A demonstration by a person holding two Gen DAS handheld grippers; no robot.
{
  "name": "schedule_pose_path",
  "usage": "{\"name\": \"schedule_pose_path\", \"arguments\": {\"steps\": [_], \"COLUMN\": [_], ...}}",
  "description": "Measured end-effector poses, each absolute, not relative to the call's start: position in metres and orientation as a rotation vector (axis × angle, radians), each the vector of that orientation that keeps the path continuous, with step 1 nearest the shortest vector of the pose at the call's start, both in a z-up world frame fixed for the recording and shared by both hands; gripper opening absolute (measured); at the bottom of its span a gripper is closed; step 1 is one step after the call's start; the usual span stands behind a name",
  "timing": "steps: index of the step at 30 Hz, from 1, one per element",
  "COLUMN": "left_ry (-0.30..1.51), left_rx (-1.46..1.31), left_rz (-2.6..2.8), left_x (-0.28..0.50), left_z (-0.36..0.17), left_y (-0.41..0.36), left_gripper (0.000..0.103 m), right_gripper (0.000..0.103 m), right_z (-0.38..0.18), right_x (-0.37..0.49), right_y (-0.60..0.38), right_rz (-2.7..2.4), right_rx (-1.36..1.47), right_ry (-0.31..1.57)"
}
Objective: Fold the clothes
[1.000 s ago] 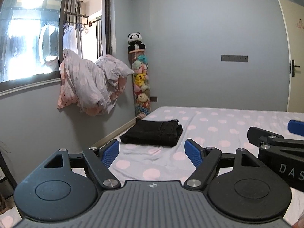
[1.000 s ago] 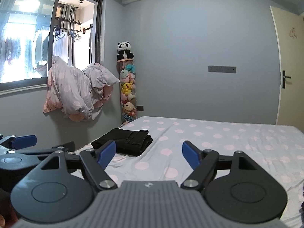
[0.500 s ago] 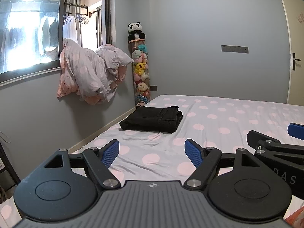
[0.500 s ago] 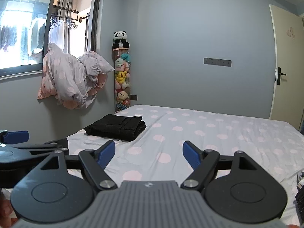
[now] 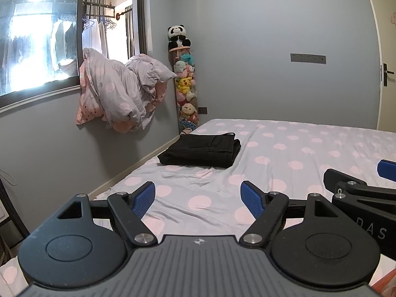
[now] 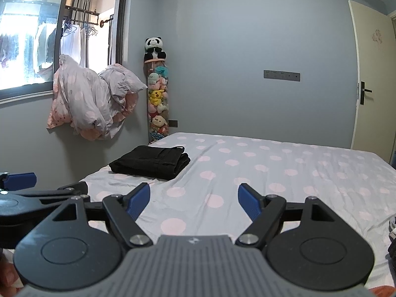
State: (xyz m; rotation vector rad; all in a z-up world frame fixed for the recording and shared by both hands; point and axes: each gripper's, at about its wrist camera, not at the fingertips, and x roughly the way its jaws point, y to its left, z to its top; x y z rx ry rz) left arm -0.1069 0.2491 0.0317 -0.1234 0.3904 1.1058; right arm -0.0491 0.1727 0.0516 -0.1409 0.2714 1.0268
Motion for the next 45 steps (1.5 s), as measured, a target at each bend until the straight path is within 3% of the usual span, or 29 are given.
{"name": "schedule_pose_path", "arguments": {"steps": [45], "left_ry": [0.398], "left_rx": [-0.142], "left_rz": [1.086], "left_x": [-0.104], "left_z": [0.031], "left_y": [0.244], "left_gripper": [0.088], "right_gripper": [0.080], "right_z": [0.047], "right_x": [-0.046], "right_y": [0.161], "right_rz": [1.009], "right_rx": [-0.103], "right_ry": [0.291]}}
